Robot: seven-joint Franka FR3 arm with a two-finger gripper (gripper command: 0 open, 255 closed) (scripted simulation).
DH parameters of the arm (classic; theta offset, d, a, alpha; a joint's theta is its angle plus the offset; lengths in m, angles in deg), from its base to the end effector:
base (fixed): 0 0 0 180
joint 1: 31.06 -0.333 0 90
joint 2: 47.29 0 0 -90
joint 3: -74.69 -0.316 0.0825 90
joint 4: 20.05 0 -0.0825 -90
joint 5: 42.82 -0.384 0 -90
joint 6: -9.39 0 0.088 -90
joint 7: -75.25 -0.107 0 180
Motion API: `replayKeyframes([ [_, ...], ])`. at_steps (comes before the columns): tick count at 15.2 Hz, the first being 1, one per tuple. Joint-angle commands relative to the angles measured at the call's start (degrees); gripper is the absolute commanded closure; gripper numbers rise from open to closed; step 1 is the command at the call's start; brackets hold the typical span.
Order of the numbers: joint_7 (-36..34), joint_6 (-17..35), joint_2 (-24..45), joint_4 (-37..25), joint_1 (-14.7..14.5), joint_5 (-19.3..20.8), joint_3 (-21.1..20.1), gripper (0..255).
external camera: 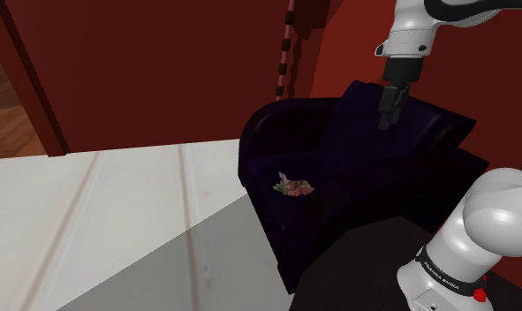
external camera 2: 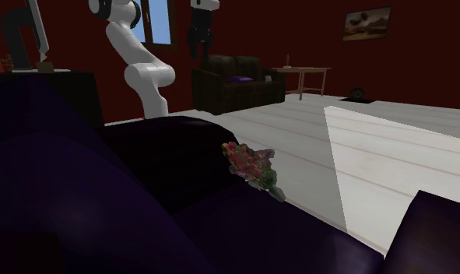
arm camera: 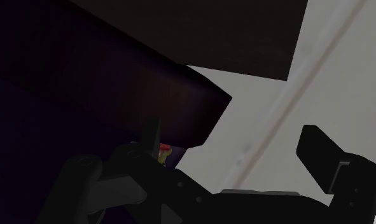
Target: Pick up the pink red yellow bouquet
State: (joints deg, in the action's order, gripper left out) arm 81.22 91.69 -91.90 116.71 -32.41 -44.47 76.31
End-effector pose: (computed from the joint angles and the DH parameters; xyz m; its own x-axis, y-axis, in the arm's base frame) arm 0.2921 -0.0002 0.5635 0.9796 0.1145 -0.1651 0.1048 -0.9923 -0.0661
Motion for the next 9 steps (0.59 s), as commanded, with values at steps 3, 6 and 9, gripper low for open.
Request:
replayKeyframes([
  [3,-0.6,3.9,2.9,1.0,-0.1,0.1,-0.7,0],
  [6,-1.5,9.8,7.8,1.9,-0.2,0.4,-1.7,0],
  [9,-2.5,15.4,13.3,2.1,-0.2,0.8,-2.6,0],
])
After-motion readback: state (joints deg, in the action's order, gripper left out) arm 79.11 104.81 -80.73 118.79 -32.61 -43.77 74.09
